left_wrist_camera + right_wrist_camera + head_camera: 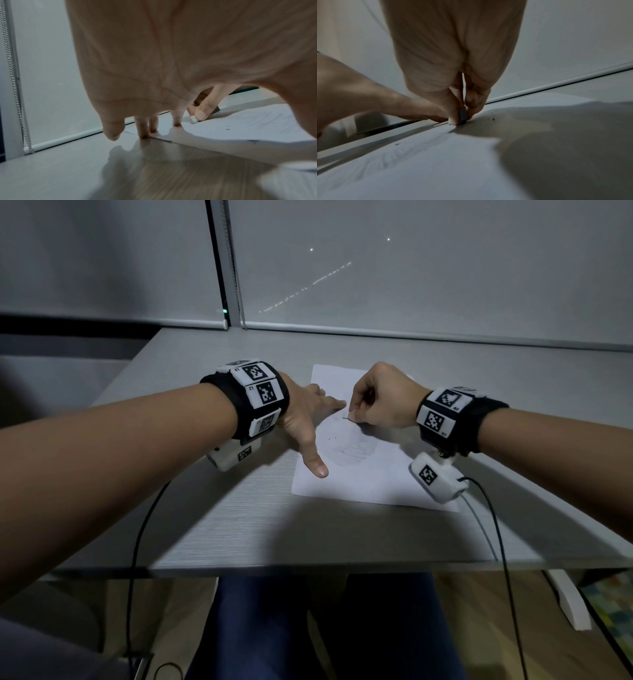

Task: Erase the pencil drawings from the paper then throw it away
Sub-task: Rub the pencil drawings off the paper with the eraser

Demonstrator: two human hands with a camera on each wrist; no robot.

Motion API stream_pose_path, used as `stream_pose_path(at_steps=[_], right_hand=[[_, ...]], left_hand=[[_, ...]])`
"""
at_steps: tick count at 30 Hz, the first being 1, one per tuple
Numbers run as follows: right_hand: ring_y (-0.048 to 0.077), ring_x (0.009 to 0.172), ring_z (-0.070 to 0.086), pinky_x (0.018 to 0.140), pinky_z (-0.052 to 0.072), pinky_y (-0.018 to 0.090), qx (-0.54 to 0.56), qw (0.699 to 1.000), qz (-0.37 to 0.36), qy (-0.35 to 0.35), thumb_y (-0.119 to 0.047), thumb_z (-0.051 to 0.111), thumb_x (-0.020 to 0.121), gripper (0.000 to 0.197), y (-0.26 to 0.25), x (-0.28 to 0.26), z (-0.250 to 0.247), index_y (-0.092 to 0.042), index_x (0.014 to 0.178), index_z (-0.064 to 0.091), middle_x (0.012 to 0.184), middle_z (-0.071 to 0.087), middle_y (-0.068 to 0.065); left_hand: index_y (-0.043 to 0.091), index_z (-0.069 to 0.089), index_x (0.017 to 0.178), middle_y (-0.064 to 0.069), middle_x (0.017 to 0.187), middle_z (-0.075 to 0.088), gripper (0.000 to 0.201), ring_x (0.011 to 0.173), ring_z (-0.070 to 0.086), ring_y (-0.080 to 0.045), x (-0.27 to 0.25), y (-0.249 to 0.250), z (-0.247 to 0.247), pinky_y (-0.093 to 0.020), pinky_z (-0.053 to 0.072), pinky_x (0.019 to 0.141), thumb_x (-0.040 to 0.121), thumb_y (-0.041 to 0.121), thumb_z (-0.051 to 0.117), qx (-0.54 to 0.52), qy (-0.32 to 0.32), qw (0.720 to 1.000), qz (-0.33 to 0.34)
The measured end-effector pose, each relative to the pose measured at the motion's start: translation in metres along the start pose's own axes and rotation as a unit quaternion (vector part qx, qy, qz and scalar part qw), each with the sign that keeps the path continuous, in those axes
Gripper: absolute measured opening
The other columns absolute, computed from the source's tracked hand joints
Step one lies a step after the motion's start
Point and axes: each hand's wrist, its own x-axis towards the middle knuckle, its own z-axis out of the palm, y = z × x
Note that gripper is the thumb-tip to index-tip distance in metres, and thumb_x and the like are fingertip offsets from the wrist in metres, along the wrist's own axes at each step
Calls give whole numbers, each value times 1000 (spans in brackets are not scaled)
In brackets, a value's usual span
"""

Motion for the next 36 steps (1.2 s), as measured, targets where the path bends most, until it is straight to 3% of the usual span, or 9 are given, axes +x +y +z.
stream_pose_path(at_steps=[9, 13, 17, 22, 25, 27, 30, 33, 36], right_hand=[[1, 52, 59, 55, 47, 10, 27, 996, -63, -61, -17, 83, 82, 6, -22, -32, 9, -13, 78, 80, 59, 66, -8], [-2, 48, 58, 59, 46, 14, 18, 1000, -1, 2, -10, 80, 80, 9, -10, -9, 5, -13, 71, 79, 56, 66, -13], [6, 54, 57, 54, 44, 15, 5, 997, 68, 43, -14, 80, 81, 11, -1, 6, 4, -8, 71, 79, 59, 65, -7], [-1, 48, 55, 53, 41, 7, 29, 999, 10, 13, -14, 79, 79, 12, -21, -6, 21, -14, 68, 76, 56, 63, -10], [0, 47, 53, 56, 44, 13, 17, 1000, -1, 12, -13, 76, 79, 11, -25, -5, 22, -11, 69, 76, 56, 63, -9], [3, 52, 55, 58, 45, 18, -7, 999, 25, 29, -12, 74, 80, 10, -18, 0, 15, -8, 72, 79, 61, 68, -3], [8, 57, 59, 51, 42, 13, -19, 996, 75, 40, -15, 78, 80, 10, -6, 3, 5, -8, 73, 80, 64, 70, -2], [10, 57, 59, 53, 45, 14, -14, 998, 50, 27, -14, 77, 79, 9, -18, 3, 11, -10, 71, 79, 66, 73, 2], [5, 51, 55, 56, 46, 17, 6, 1000, 28, 7, -14, 76, 76, 7, -30, 4, 18, -12, 70, 79, 57, 65, -6]], left_hand=[[43, 2, 168, -7, 172, 14, 141, 160, 18, -30, 7, -1, 2, -58, 34, 118, 61, 76, 87, -6, 3, 1000, 4], [41, -6, 169, -6, 173, 13, 161, 161, 17, -30, 13, -4, 4, -62, 34, 121, 45, 89, 84, 9, -2, 1000, 5], [36, -10, 170, -6, 177, 3, 156, 164, 8, -29, 11, -4, 3, -61, 29, 125, 57, 80, 87, -6, -2, 1000, -8], [39, 7, 167, -7, 168, 19, 154, 158, 21, -31, 16, -7, 6, -63, 35, 120, 43, 91, 82, 2, 2, 1000, 6], [38, 10, 167, -5, 164, 23, 159, 156, 24, -31, 17, -8, 7, -62, 36, 119, 36, 95, 78, 6, 3, 1000, 16], [39, 4, 168, -6, 168, 21, 162, 158, 22, -31, 17, -8, 6, -63, 36, 119, 35, 94, 79, 5, 5, 1000, 18], [38, -7, 170, -5, 175, 9, 160, 163, 13, -30, 15, -8, 5, -62, 31, 123, 49, 85, 86, -9, 2, 1000, 3], [40, 1, 169, -7, 171, 17, 164, 160, 19, -31, 15, -7, 4, -63, 34, 121, 35, 93, 79, 0, 0, 1000, 9], [38, 9, 168, -5, 172, 15, 165, 159, 19, -31, 18, -8, 6, -63, 32, 122, 29, 100, 71, 13, -1, 1000, 11]])
